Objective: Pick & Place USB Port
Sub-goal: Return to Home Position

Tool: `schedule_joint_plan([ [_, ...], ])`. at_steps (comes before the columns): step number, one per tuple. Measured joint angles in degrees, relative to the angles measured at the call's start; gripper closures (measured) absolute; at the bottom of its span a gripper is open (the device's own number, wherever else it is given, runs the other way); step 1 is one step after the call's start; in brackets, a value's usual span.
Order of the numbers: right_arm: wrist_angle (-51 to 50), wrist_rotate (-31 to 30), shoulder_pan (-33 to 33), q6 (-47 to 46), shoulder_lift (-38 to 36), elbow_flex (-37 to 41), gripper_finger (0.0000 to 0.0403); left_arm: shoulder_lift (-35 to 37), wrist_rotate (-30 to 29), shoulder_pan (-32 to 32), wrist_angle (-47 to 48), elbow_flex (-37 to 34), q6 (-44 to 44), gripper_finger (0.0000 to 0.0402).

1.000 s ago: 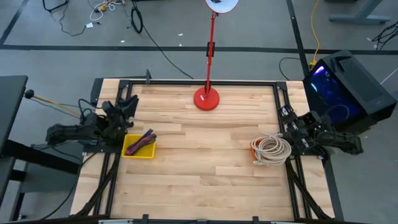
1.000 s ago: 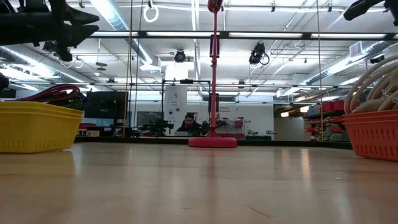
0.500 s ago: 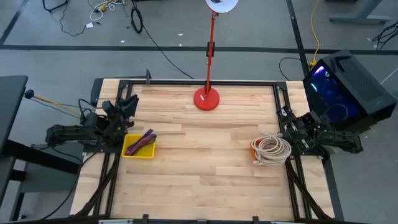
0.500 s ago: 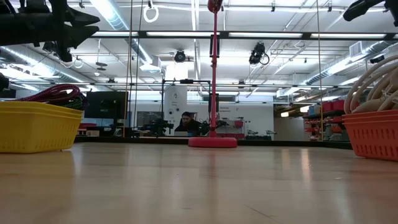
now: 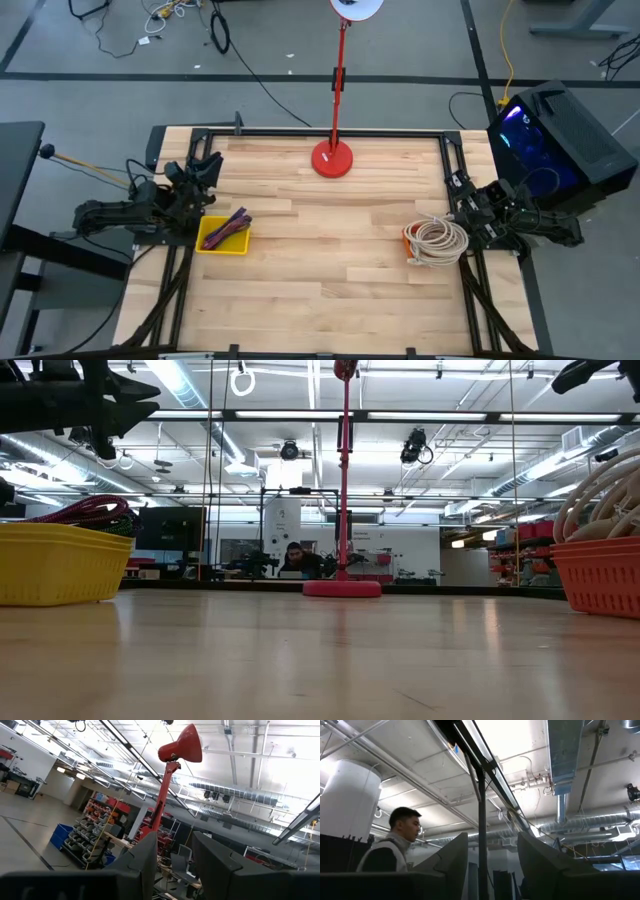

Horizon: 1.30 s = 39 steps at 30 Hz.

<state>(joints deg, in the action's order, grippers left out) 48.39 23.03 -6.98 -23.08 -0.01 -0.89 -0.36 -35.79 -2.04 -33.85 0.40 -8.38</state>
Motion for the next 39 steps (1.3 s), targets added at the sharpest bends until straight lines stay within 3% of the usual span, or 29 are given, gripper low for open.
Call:
schedule_joint_plan([
  [31, 0.0, 0.0, 0.0, 0.0, 0.0, 0.0, 0.0229, 0.0, 0.0, 0.0, 2.9, 0.0, 0.0, 0.0271],
  [39, 0.0, 0.0, 0.0, 0.0, 0.0, 0.0, 0.0229, -0.8, 0.1, 0.0, 25.2, 0.0, 0.0, 0.0271],
])
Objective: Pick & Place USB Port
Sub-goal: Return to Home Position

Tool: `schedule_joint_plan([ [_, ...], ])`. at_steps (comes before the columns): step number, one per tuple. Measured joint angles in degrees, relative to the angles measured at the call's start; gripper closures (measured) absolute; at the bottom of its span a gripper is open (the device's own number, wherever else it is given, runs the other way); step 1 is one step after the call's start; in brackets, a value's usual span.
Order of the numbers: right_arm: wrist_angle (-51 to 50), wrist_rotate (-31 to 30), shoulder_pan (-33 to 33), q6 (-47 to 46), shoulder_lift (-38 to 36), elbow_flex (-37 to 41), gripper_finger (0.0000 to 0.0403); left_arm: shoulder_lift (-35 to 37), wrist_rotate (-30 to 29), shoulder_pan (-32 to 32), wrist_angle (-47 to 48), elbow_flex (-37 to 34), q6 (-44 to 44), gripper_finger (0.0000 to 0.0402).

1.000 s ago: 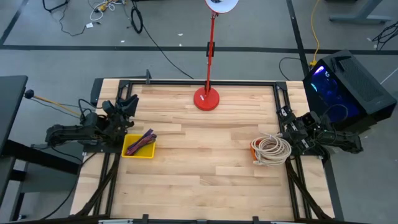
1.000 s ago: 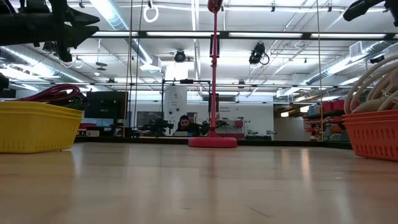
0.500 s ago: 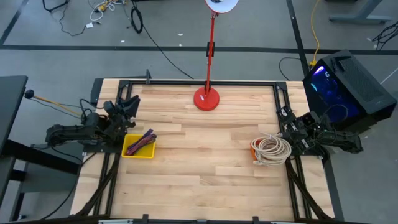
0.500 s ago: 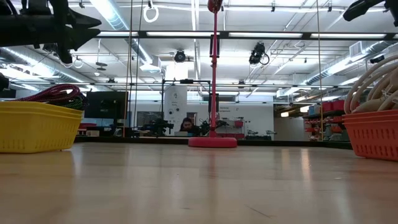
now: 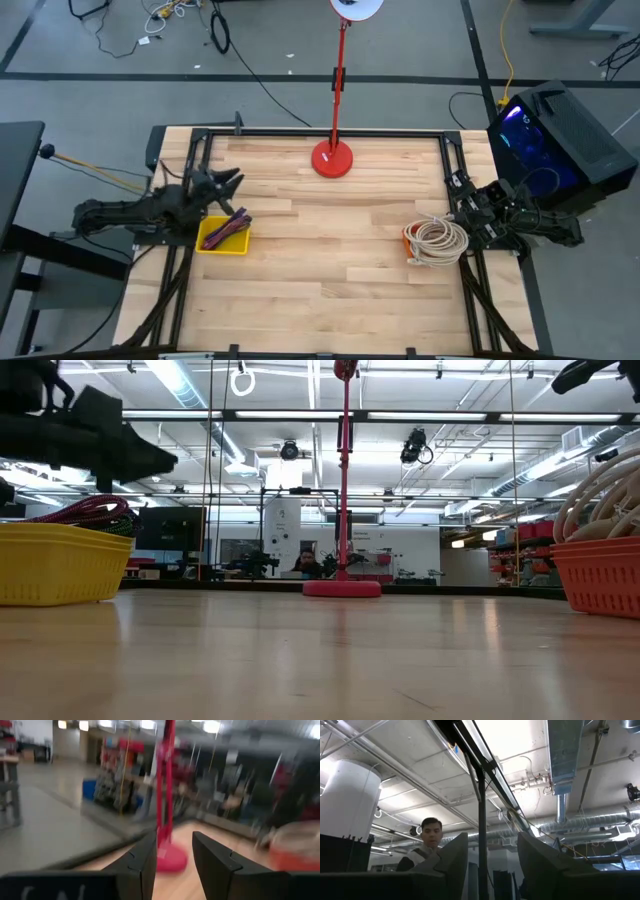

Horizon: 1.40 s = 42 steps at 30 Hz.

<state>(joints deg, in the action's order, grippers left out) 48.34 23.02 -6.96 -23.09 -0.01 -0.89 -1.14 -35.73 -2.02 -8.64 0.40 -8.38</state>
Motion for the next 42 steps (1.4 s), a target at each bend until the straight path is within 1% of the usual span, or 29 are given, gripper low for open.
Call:
schedule_joint_plan([
  [1, 0.0, 0.0, 0.0, 0.0, 0.0, 0.0, 0.0229, 0.1, 0.0, 0.0, 3.1, 0.0, 0.0, 0.0271],
  [2, 0.0, 0.0, 0.0, 0.0, 0.0, 0.0, 0.0229, -0.2, -0.1, 0.0, 4.2, 0.1, 0.2, 0.0271],
  [4, 0.0, 0.0, 0.0, 0.0, 0.0, 0.0, 0.0229, -2.1, -0.1, 0.0, 3.7, 0.2, 0.8, 0.0271],
  [7, -0.2, 0.0, 0.0, 0.0, 0.0, 0.0, 0.0229, -2.9, 0.0, 0.0, 3.1, 0.2, 1.3, 0.0271],
  [21, -2.4, 0.0, 0.0, 0.1, 0.1, 0.0, 0.0229, -3.0, -0.1, 0.0, 3.1, 0.2, 1.4, 0.0271],
  [23, -2.7, 0.0, -0.1, 3.5, 0.1, 0.0, 0.0229, -3.0, -0.1, 0.0, 3.0, 0.2, 1.3, 0.0271],
  [25, -3.8, 0.2, -0.1, 10.3, 0.1, 0.0, 0.0229, -3.0, -0.1, 0.0, 3.0, 0.3, 1.3, 0.0271],
  [27, -8.0, 0.8, -0.1, 19.4, 0.2, 0.0, 0.0229, -3.0, -0.1, 0.0, 3.0, 0.3, 1.3, 0.0271],
  [29, -12.6, 1.1, -0.1, 23.9, 0.2, 0.0, 0.0229, -3.0, -0.1, 0.0, 3.0, 0.3, 1.3, 0.0271],
  [32, -19.3, 0.0, -0.1, 24.4, 0.2, 0.1, 0.0229, -3.0, -0.1, 0.0, 3.0, 0.3, 1.3, 0.0271],
  [35, -20.2, -2.7, -0.1, 24.1, 0.2, 0.0, 0.0229, -3.0, 0.0, 0.0, 3.0, 0.3, 1.5, 0.0271],
  [39, -26.4, -3.2, -0.1, 24.9, 0.2, 0.0, 0.0229, -3.0, 0.0, 0.0, 2.9, 0.3, 1.5, 0.0271],
  [42, -27.9, -5.1, -0.1, 26.2, 0.2, 0.0, 0.0229, -3.0, 0.0, 0.0, 2.9, 0.3, 1.5, 0.0271],
])
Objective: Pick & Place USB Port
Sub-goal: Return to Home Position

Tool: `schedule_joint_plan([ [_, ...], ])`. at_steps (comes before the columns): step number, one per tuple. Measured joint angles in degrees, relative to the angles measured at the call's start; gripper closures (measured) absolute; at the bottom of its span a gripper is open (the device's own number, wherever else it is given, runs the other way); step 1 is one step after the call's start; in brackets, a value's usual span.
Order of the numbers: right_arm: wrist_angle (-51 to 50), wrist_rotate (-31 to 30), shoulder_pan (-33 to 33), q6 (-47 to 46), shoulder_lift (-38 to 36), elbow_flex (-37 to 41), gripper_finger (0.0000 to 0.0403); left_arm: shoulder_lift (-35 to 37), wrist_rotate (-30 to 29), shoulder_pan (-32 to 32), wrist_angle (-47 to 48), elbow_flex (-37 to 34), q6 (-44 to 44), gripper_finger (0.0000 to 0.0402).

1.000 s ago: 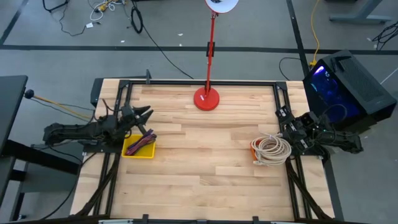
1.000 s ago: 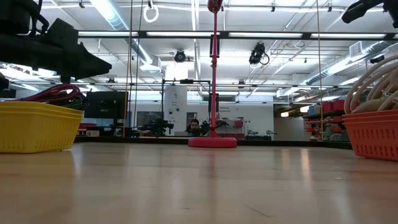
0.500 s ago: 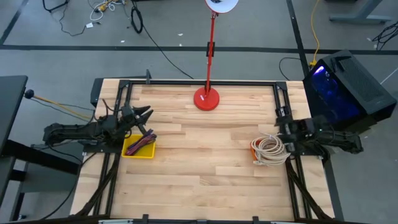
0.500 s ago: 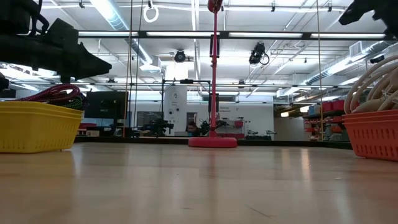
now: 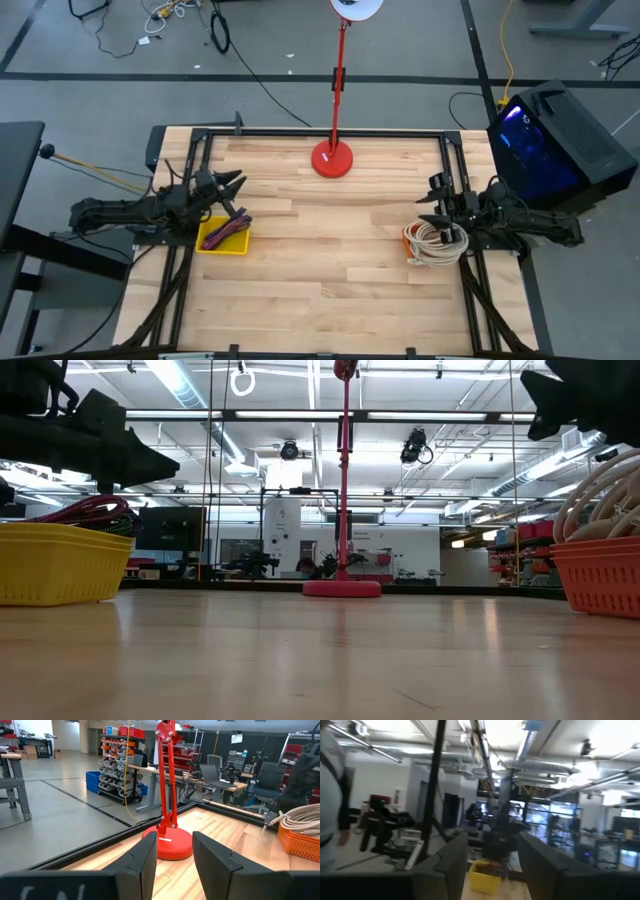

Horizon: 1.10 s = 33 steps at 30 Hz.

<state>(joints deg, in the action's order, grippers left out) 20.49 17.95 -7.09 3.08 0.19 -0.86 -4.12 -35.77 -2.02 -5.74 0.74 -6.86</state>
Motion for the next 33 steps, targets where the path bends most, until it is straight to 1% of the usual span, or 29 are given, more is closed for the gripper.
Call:
schedule_joint_plan([
  [5, -0.1, -4.0, 0.0, 0.6, 0.0, 0.0, 0.0229, 0.0, 0.0, 0.0, 0.0, 0.0, 0.0, 0.0271],
  [33, -0.2, -4.0, 0.0, 0.5, 0.0, 0.0, 0.0229, 0.0, 0.0, 0.0, 0.0, 0.1, 0.0, 0.0271],
])
